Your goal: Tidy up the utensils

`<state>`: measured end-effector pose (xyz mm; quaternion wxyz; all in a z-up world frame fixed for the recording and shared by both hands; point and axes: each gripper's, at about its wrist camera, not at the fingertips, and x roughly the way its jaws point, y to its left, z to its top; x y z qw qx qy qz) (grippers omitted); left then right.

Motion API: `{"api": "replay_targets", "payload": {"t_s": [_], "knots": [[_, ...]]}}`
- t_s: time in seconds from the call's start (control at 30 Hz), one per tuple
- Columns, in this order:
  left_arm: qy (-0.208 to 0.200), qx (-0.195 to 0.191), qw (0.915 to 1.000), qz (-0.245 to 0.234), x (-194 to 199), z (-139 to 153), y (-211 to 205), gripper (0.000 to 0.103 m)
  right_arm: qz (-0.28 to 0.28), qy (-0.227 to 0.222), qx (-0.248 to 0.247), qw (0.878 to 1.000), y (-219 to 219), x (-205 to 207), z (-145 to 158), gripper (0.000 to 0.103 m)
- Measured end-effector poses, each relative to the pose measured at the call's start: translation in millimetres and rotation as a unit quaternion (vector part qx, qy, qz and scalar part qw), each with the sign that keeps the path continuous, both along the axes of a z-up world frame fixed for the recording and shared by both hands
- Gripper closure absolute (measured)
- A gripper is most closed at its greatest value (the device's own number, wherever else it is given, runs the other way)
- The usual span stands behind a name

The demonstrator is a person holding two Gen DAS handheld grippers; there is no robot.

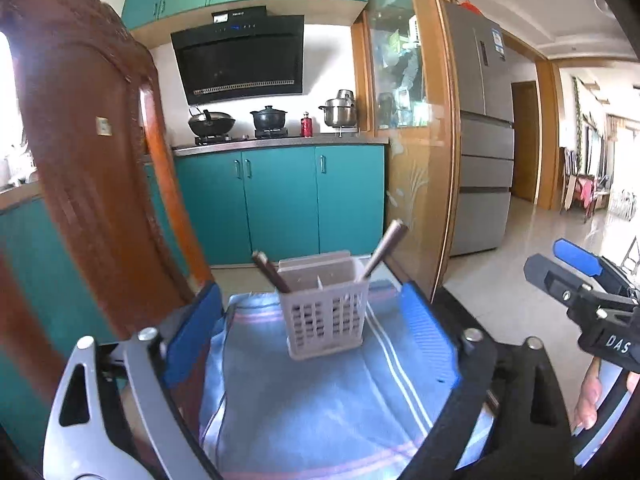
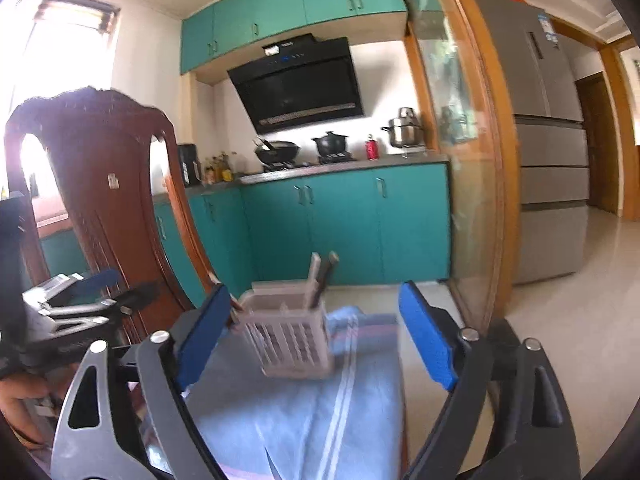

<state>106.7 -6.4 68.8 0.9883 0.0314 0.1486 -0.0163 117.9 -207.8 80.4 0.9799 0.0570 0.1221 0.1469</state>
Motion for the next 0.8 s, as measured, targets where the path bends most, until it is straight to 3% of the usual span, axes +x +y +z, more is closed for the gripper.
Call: {"api": "replay_targets", "payload": {"t_s": [0.13, 0.33, 0.5, 0.8], "knots": [[0.004, -0.004, 0.9999, 0.016, -42.8, -14.1, -1.6, 0.003, -0.026, 0.017, -0.03, 0.999, -0.3, -42.7, -17.2, 0.003], [0.031, -0.038, 0.9985, 0.026, -101.7, -38.3, -2.6, 0.003, -0.025, 0.019, -0.069, 0.997, 6.6, -94.4, -33.2, 0.003], [0.025, -0.016, 0.9986, 0.043, -127.9, -39.5, -6.3, 0.003, -0.021, 0.009, -0.101, 0.995, 14.1, -126.6, -38.7, 0.003], [0.01, -0.01, 0.9993, 0.035, -142.3, -29.3, -10.3, 0.003, -0.018, -0.003, -0.101, 0.995, 20.0, -142.9, -31.6, 0.003]]}}
